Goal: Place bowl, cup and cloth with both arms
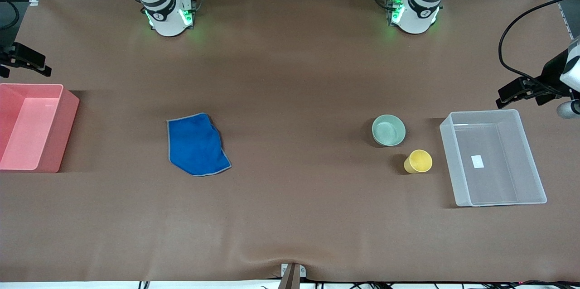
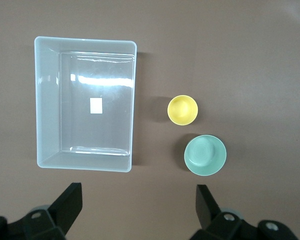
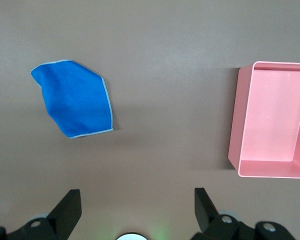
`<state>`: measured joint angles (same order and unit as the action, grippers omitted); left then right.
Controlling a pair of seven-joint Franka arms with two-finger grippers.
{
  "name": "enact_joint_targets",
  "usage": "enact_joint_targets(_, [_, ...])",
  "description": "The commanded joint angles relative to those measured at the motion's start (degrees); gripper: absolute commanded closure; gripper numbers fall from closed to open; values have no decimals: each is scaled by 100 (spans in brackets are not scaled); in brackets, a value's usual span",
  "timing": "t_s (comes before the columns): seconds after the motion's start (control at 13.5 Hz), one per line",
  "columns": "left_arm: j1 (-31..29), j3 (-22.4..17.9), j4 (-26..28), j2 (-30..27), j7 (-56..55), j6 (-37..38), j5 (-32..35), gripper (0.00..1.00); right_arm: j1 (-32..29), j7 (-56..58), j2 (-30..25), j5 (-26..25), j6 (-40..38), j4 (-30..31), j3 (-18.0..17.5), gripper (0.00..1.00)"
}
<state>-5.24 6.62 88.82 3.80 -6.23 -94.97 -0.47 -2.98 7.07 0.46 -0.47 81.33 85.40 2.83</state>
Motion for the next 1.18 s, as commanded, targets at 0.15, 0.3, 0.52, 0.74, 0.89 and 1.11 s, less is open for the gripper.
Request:
enact_joint_targets(0.15, [15, 23, -13, -72, -28, 75, 12, 0, -71, 58, -37, -85, 32, 29, -46, 0])
enact_joint_targets(0.3, [50, 32, -5, -46, -37, 75, 21, 0, -71, 58, -37, -85, 32, 29, -46, 0])
enact_joint_targets(0.52, [32, 102, -5, -72, -45, 84, 91, 0, -80, 58, -37, -85, 32, 38, -46, 0])
enact_joint_targets(0.74, [32, 111, 22, -63, -54, 84, 91, 0, -88, 58, -19, -85, 32, 55, -46, 0])
enact_joint_targets(0.89, [24, 111, 22, -55, -54, 75, 91, 0, -106, 58, 16, -85, 24, 55, -37, 0])
enact_joint_targets(1.11, [24, 111, 13, -54, -54, 75, 83, 0, -124, 58, 33, -85, 6, 55, -37, 0])
